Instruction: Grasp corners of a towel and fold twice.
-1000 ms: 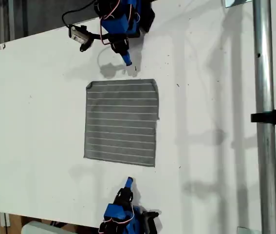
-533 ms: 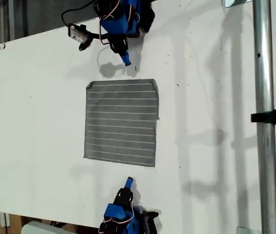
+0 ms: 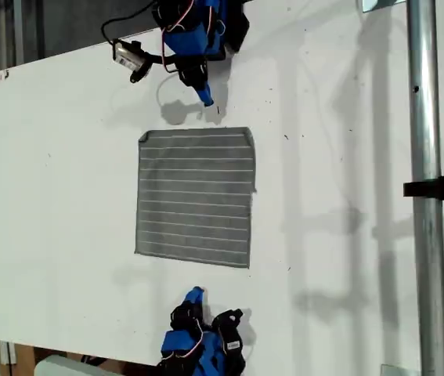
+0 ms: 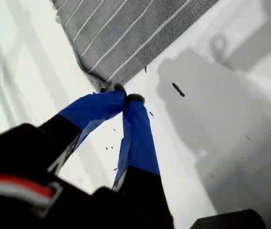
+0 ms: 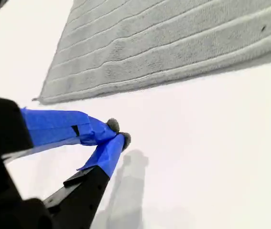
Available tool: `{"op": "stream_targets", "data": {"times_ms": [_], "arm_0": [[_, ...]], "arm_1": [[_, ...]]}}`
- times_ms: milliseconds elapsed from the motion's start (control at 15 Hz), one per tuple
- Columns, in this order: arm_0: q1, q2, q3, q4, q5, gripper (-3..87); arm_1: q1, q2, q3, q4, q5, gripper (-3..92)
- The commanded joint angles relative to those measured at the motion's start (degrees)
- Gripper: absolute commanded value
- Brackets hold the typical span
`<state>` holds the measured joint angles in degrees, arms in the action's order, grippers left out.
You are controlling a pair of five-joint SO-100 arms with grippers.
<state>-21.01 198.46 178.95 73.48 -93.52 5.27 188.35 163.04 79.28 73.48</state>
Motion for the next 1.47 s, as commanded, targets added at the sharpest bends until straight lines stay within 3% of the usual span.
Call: {"op": "stream_targets", "data": {"times_ms": [0,133,200,267,333,400,467,600,667,867,1000,1133,1400], "arm_0": [[4.3,0.3,-0.3,0.2,-13.8,2.0],[4.6,0.4,-1.7,-0.3,-20.5,34.8],[10.2,0.4,-2.8,0.6,-24.3,39.6],[12.3,0.4,-0.8,1.4,-17.4,39.5],[14.6,0.5,-1.7,0.9,-14.3,36.9],[14.3,0.5,-1.0,0.3,-12.9,13.2],[14.9,0.4,-0.3,0.5,-14.8,-2.8],[16.3,0.4,-1.4,-2.9,-4.2,-2.8],[16.4,0.4,-3.7,-2.4,-2.6,-2.7],[15.8,-4.5,-12.8,2.4,-5.3,-3.0],[17.3,-28.3,-27.9,1.3,-5.8,-3.0],[18.6,-47.7,-45.8,2.6,-2.5,-3.0],[20.1,-69.4,-73.7,13.1,2.8,-3.0]], "arm_1": [[-4.1,0.4,-0.9,-2.0,0.2,-0.3],[-4.6,0.4,-1.3,-1.1,0.6,-0.3],[-4.4,0.4,-1.9,-1.6,0.7,-0.3],[-4.9,0.4,-2.1,-1.8,0.8,-0.3],[-5.1,0.4,-2.1,-1.8,0.8,-0.3],[-5.2,0.4,-2.1,-1.7,1.0,-0.3],[-5.2,0.4,-2.1,-2.2,1.0,-0.3],[-4.6,0.4,-3.2,-3.0,1.1,-0.3],[-4.6,0.4,-4.7,-1.9,2.4,-0.3],[-4.6,-18.5,-18.2,-2.7,1.2,-0.3],[-3.7,-32.8,-29.9,-3.8,-2.8,-0.3],[-3.3,-43.2,-42.6,1.3,-6.5,-0.3],[-4.9,-63.5,-72.4,15.5,-12.9,-0.3]]}}
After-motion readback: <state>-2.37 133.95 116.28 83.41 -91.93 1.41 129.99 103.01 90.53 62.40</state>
